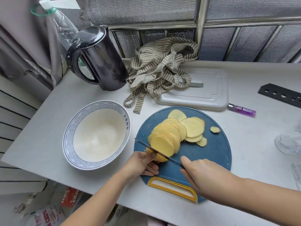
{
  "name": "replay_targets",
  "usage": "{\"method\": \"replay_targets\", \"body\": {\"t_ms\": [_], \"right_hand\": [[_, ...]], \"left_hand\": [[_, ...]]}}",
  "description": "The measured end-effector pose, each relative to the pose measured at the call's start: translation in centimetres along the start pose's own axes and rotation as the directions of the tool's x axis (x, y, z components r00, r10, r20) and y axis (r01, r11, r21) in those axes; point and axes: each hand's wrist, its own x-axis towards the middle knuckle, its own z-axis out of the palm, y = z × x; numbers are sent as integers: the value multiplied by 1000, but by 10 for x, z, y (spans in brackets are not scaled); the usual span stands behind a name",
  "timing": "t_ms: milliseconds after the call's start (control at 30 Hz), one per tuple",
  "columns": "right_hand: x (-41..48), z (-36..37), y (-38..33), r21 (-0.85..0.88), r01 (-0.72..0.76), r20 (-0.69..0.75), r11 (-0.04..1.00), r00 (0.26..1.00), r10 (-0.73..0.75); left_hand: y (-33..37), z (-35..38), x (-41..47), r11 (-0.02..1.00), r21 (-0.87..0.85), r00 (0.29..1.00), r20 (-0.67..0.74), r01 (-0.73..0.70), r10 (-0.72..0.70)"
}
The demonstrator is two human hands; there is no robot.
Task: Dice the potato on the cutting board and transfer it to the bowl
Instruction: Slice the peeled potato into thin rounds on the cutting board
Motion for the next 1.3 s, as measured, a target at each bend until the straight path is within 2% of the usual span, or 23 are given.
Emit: {"method": "replay_targets", "body": {"t_ms": [333,767,1033,1300], "right_hand": [[9,5,-2,-33,-16,24,999,1000,16],[6,26,-9,-16,-33,-26,999,999,32],[-16,30,5,-18,-70,49,997,996,71],[-8,28,6,-32,-77,55,997,995,79]], "left_hand": [[-2,-2,2,1000,21,1000,-13,10,-10],[-1,2,-3,1000,-17,1000,-19,11,-12],[1,2,-2,999,-21,999,23,26,-26],[0,0,-1,999,2,999,28,32,-32]]}}
